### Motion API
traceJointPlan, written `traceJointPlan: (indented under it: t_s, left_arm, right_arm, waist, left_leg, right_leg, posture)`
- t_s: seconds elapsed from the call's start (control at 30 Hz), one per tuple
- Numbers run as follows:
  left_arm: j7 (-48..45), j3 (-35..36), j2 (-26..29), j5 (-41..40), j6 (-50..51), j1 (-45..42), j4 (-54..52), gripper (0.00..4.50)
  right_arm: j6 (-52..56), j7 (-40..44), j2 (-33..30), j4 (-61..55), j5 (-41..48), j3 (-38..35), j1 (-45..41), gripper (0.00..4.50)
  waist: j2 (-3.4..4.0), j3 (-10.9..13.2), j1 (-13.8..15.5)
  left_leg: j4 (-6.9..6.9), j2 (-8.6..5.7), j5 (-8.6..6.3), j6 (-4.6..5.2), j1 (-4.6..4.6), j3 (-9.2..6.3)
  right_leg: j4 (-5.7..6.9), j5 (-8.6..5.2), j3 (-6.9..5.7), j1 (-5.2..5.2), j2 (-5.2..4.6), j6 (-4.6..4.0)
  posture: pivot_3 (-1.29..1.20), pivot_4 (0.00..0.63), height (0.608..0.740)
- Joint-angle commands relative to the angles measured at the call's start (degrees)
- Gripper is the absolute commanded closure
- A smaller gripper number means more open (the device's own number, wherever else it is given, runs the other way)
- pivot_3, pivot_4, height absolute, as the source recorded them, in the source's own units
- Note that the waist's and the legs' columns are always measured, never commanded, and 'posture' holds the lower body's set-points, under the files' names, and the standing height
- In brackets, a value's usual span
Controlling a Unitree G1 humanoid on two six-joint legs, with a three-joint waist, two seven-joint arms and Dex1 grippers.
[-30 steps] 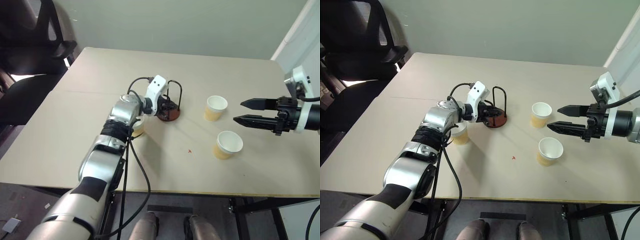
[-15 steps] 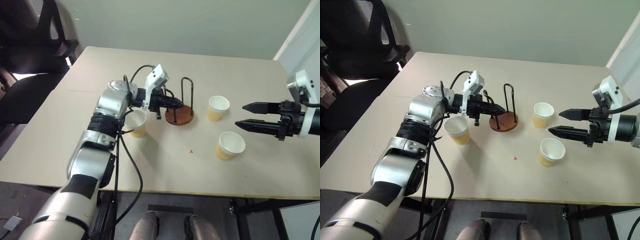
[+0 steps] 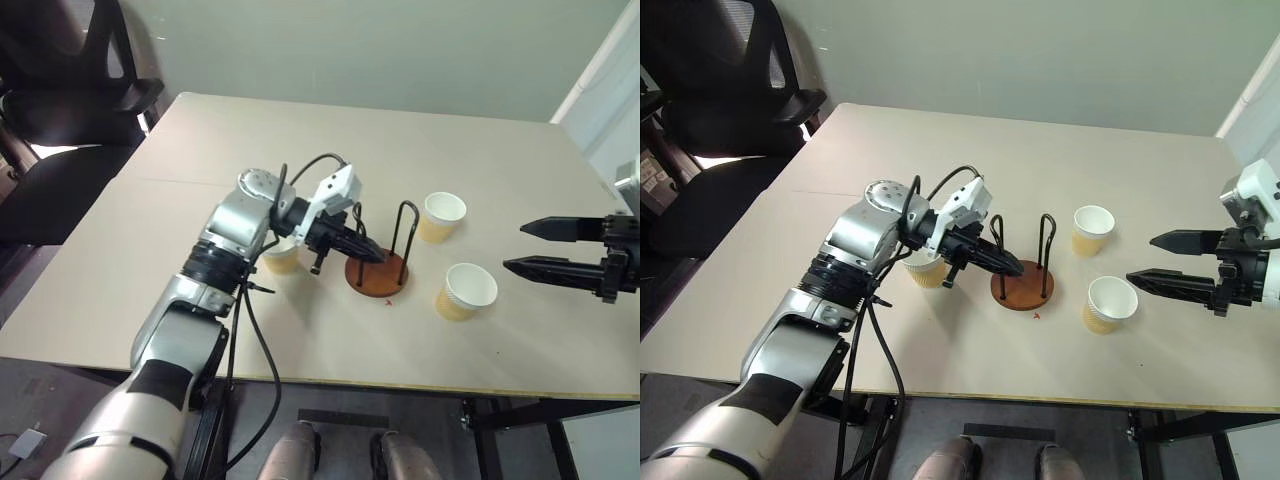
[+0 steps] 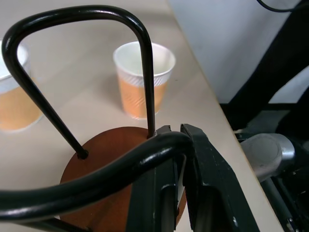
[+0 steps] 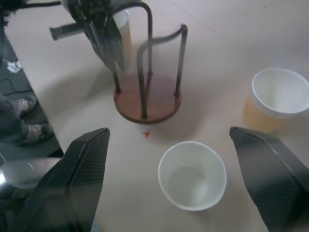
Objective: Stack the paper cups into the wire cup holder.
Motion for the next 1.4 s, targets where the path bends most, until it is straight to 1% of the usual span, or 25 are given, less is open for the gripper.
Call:
traceJointPlan:
  t_s: [0.03,0.13,0.33,0.47,0.63,0.7,0.73,0.77,0.9,1.07,1.1,1.27,1.4]
  left_arm:
    - [-1.6,-0.5,-0.8,0.2,-2.5,-0.5,-0.4,4.47]
    - [-2.2,-1.8,-0.5,1.1,-4.3,0.0,0.4,4.47]
    - [-0.6,-3.9,-0.3,5.5,-11.9,1.2,3.8,4.47]
    - [0.0,-4.1,-1.1,6.1,-12.4,2.5,4.2,4.47]
    - [-0.1,-4.7,-0.7,6.9,-12.6,4.3,3.0,4.47]
    - [-0.9,-5.3,-0.1,7.3,-12.1,4.9,2.4,3.87]
    - [-1.0,-5.6,0.2,7.4,-11.9,5.2,2.0,3.78]
    - [-1.2,-5.9,0.4,7.6,-12.0,5.5,1.6,3.33]
    - [-0.4,-6.1,1.1,8.6,-13.0,6.2,0.5,2.01]
    - [0.4,-5.5,2.3,9.0,-13.6,6.3,-1.1,0.12]
    - [0.1,-5.2,2.8,8.6,-13.4,6.1,-1.9,0.05]
    - [0.8,-2.6,5.6,7.8,-13.3,4.3,-4.7,0.05]
    - [0.0,-0.9,8.0,7.1,-11.8,1.9,-5.6,0.05]
  right_arm:
    - [0.1,-0.8,-0.6,-1.8,1.5,-2.7,0.0,0.36]
    - [0.3,-1.8,-0.2,-2.3,2.3,-2.5,-0.2,0.36]
    - [-0.3,-2.7,-0.5,-1.9,3.1,-1.6,-0.7,0.36]
    - [-1.1,-3.2,-0.2,-1.7,3.3,-0.1,-1.4,0.36]
    - [-1.9,-3.2,-0.3,-1.2,3.3,1.0,-1.9,0.36]
    - [-2.2,-3.1,-0.4,-1.0,3.2,1.4,-2.0,0.36]
    - [-2.3,-3.0,-0.5,-0.9,3.2,1.5,-2.1,0.36]
    - [-2.4,-2.9,-0.5,-0.8,3.1,1.7,-2.1,0.36]
    - [-3.0,-2.6,-0.9,-0.4,2.9,2.2,-2.3,0.36]
    - [-4.0,-2.3,-1.2,0.1,2.3,2.9,-2.6,0.36]
    - [-4.2,-2.3,-1.2,0.2,2.2,3.1,-2.8,0.36]
    - [-5.8,-1.8,-1.1,1.0,1.3,4.9,-3.7,0.36]
    - [-8.0,-0.4,-1.2,2.3,-0.3,8.6,-5.4,0.36]
  waist:
    - [0.00,0.0,0.0]
    - [0.03,0.0,-0.1]
    - [0.07,0.0,0.0]
    - [0.07,0.0,0.0]
    - [0.09,0.0,0.0]
    - [0.11,-0.1,0.0]
    - [0.14,-0.1,0.0]
    - [0.15,-0.1,-0.1]
    - [0.15,-0.1,0.0]
    - [0.16,-0.1,0.0]
    - [0.16,-0.1,0.0]
    - [0.16,-0.1,-0.1]
    - [0.17,-0.1,-0.1]
  left_leg:
    - [0.01,-0.01,-0.01,0.01,0.00,0.02]
    - [0.02,0.00,-0.03,0.05,0.01,0.03]
    - [0.02,-0.01,-0.02,0.05,0.01,0.03]
    - [0.02,-0.01,-0.02,0.04,-0.02,0.04]
    - [0.02,-0.02,-0.03,0.05,-0.01,0.06]
    - [0.02,-0.02,-0.03,0.06,0.00,0.06]
    - [0.02,-0.02,-0.03,0.06,0.00,0.06]
    - [0.02,-0.02,-0.03,0.06,0.00,0.07]
    - [0.02,-0.02,-0.03,0.05,-0.01,0.06]
    - [0.02,-0.02,-0.03,0.05,-0.01,0.07]
    - [0.01,-0.02,-0.03,0.05,-0.01,0.07]
    - [0.01,-0.02,-0.03,0.06,-0.01,0.07]
    - [0.01,-0.02,-0.04,0.08,-0.01,0.06]
  right_leg:
    - [0.00,0.01,0.00,0.00,-0.01,0.02]
    - [0.01,0.04,0.01,0.00,-0.01,0.06]
    - [0.01,0.04,0.01,0.00,-0.01,0.08]
    - [-0.01,0.03,0.00,0.01,-0.02,0.10]
    - [-0.01,0.02,0.00,0.04,-0.04,0.12]
    - [-0.01,0.02,0.00,0.04,-0.04,0.12]
    - [-0.01,0.02,0.00,0.04,-0.04,0.12]
    - [0.00,0.02,0.00,0.04,-0.05,0.12]
    - [0.00,0.02,0.00,0.02,-0.04,0.12]
    - [-0.01,0.02,0.00,0.02,-0.06,0.12]
    - [-0.01,0.02,0.00,0.02,-0.06,0.12]
    - [-0.01,0.02,0.00,0.01,-0.06,0.12]
    - [-0.01,0.02,0.00,0.01,-0.06,0.11]
  posture:
    - [0.00,0.150,0.740]
    - [0.00,0.150,0.740]
    - [0.00,0.150,0.740]
    - [0.00,0.150,0.740]
    - [0.00,0.150,0.740]
    - [0.00,0.150,0.740]
    - [0.00,0.150,0.740]
    - [0.00,0.150,0.740]
    - [0.00,0.150,0.740]
    - [0.00,0.150,0.740]
    - [0.00,0.150,0.740]
    - [0.00,0.150,0.740]
    - [0.00,0.150,0.740]
